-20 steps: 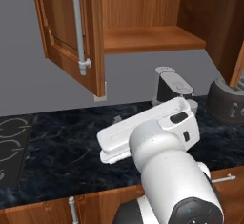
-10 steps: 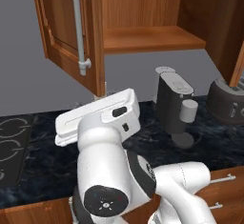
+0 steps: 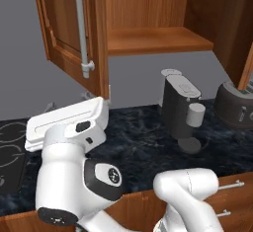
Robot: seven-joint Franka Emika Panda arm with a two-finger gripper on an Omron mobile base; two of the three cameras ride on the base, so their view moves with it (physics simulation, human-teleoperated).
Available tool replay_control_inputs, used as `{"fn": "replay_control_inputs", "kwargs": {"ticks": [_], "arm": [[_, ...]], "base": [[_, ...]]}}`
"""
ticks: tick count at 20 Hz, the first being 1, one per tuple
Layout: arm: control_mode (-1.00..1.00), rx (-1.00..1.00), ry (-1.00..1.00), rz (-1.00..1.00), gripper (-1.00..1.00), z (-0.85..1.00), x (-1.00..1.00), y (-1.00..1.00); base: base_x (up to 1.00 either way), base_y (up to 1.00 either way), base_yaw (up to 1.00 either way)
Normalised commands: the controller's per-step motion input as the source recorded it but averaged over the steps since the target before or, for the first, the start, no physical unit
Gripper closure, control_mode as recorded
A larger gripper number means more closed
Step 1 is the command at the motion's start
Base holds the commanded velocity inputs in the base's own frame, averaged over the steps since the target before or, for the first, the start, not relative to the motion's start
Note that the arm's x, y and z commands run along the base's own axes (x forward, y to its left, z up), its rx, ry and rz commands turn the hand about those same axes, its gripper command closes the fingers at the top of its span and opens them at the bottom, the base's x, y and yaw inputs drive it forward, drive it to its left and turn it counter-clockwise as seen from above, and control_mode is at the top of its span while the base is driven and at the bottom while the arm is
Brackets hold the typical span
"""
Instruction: Open the cabinet and move the ladle to the pot. Then close the cabinet.
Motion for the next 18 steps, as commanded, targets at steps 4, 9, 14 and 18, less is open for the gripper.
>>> {"fn": "replay_control_inputs", "kwargs": {"ticks": [4, 9, 14, 18], "arm": [[-1.0, 0.0, 0.0, -0.16, -1.0, 0.0, 0.66, 0.08], [-1.0, 0.0, 0.0, -0.18, -1.0, 0.0, 0.71, 0.0], [-1.0, 0.0, -0.03, -0.15, -1.0, 0.08, 0.42, -0.24], [-1.0, 0.0, -0.05, -0.07, -1.0, 0.07, 0.25, -0.68]], "base": [[0.0, 0.0, 0.0], [0.0, 0.0, 0.0], [0.0, 0.0, 0.0], [0.0, 0.0, 0.0]]}}
